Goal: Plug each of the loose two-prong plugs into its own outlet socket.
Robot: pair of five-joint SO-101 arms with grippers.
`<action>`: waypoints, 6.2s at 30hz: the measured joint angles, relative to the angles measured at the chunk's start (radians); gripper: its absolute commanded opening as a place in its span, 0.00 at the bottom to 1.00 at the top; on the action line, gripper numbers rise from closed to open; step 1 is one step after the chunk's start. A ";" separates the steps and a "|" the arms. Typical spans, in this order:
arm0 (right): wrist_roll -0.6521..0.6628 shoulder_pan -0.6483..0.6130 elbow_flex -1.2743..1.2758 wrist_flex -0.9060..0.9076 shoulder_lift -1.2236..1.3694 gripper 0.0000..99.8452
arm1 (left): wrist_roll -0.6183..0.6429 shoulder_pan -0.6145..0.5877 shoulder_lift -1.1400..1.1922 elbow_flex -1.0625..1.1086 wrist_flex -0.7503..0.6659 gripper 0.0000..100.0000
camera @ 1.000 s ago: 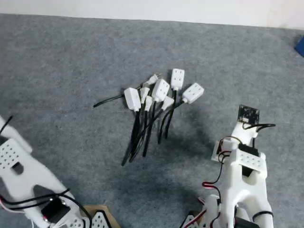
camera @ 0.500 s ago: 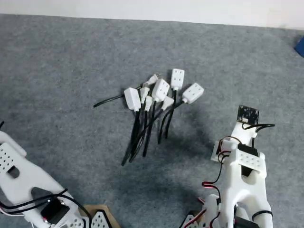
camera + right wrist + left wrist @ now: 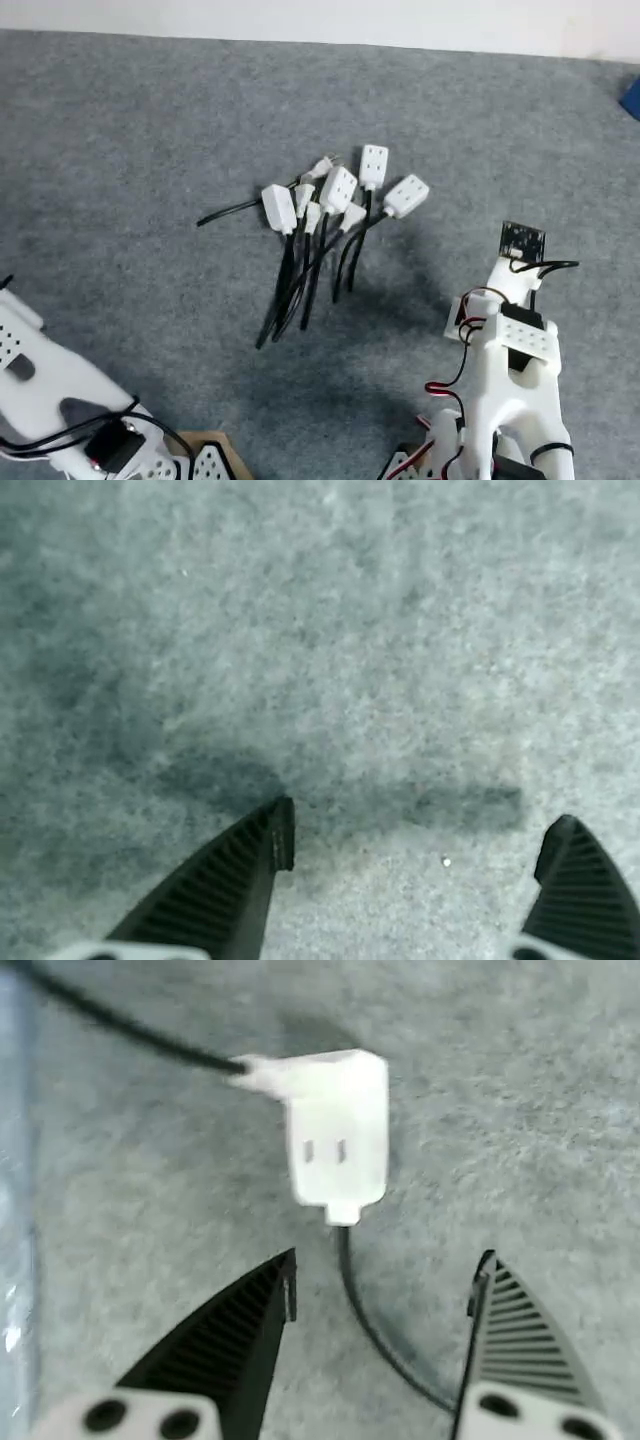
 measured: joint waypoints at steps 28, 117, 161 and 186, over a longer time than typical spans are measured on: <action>0.000 -0.002 0.000 0.000 0.000 0.37 | 0.339 0.999 -0.660 0.991 -0.127 0.28; 0.023 -0.023 0.003 -0.028 0.000 0.37 | 0.183 1.536 0.018 0.285 -0.354 0.01; 0.023 -0.023 0.003 -0.028 0.000 0.37 | -0.121 1.823 -1.459 2.498 -0.830 0.00; 0.023 -0.018 0.003 -0.028 0.000 0.37 | -0.029 1.841 -1.172 2.193 -0.767 0.21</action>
